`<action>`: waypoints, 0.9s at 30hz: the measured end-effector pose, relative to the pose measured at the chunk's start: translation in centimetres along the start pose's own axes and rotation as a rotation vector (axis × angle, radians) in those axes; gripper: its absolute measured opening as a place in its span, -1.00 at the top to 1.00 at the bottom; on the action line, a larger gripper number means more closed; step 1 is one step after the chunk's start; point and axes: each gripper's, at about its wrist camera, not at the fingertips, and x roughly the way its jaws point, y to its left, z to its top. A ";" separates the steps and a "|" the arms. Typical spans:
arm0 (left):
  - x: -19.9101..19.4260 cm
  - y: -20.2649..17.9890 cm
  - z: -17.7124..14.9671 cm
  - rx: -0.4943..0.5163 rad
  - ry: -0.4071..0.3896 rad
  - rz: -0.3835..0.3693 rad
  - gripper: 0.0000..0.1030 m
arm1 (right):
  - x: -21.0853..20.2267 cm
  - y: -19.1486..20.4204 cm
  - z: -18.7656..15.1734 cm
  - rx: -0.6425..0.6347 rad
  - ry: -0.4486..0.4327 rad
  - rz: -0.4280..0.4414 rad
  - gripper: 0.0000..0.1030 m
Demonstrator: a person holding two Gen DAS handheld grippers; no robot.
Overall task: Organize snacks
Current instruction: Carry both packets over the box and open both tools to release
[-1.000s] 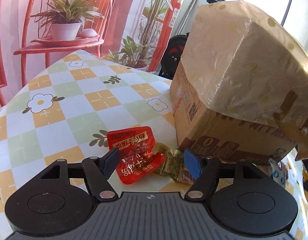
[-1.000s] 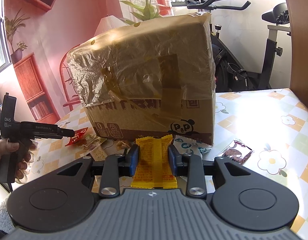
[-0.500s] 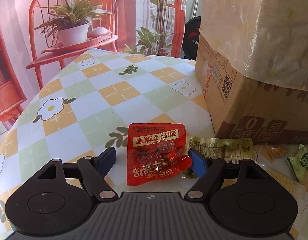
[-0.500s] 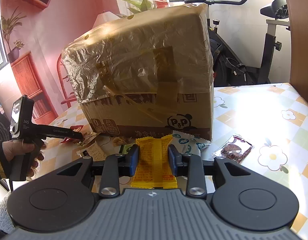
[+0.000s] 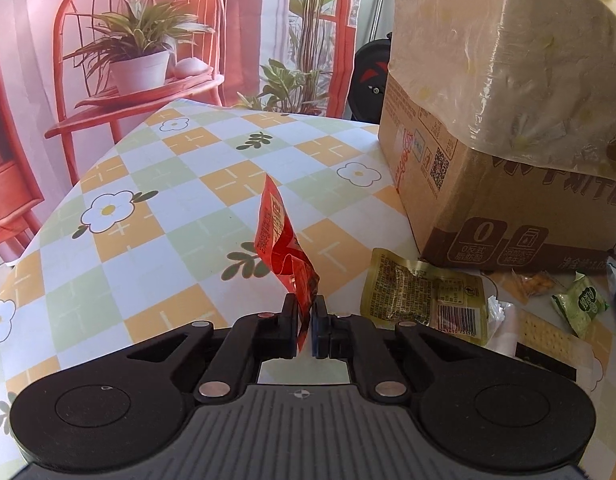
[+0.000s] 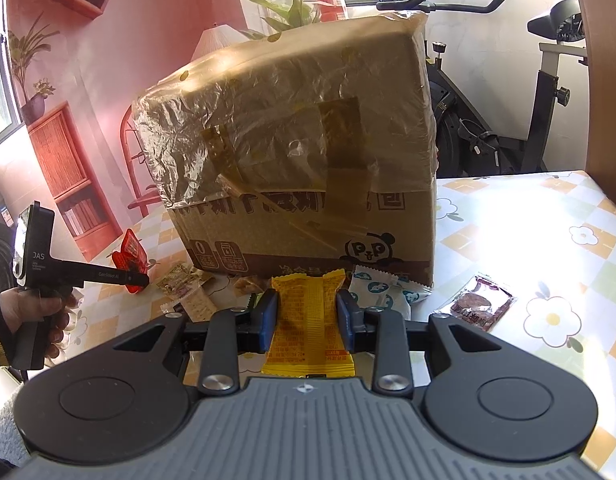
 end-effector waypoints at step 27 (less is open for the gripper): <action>-14.5 -14.3 12.8 0.280 -0.451 -0.168 0.86 | -3.3 0.6 11.1 -0.101 -0.317 0.070 0.36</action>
